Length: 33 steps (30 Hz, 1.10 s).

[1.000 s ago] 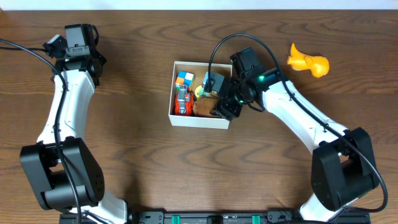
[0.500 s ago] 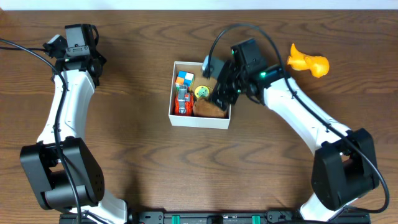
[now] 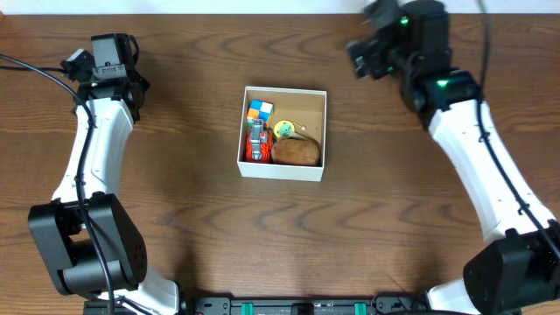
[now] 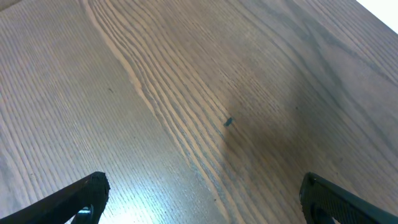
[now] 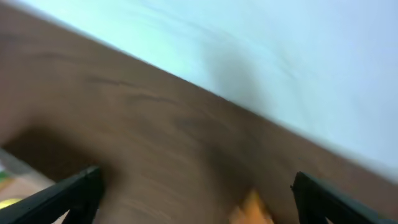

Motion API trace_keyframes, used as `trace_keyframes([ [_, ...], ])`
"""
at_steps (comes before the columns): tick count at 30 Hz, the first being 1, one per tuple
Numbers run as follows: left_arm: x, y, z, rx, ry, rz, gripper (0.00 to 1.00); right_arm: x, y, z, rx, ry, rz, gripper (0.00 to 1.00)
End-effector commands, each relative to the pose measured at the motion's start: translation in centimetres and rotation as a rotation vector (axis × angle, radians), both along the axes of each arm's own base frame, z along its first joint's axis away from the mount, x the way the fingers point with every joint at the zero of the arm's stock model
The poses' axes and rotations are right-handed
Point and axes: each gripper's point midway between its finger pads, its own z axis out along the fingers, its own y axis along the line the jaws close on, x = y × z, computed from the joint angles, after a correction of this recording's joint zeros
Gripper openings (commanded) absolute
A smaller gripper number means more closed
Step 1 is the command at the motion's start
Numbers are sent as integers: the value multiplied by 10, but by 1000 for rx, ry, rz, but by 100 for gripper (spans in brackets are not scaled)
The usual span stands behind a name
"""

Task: Pack container
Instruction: 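Move the right gripper to the orange rubber toy at top right, then grasp the orange rubber toy with the right gripper and lift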

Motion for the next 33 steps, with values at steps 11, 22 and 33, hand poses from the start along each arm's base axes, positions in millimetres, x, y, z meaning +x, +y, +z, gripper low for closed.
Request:
trace_keyframes([
  [11,1,4,20,28,-33,4,98,-13,-166,-24,218,-130,-951,99],
  [22,1,4,20,28,-33,5,98,4,-186,-132,205,20,-1067,99],
  [33,1,4,20,28,-33,4,98,8,-170,-212,250,190,-1036,99],
])
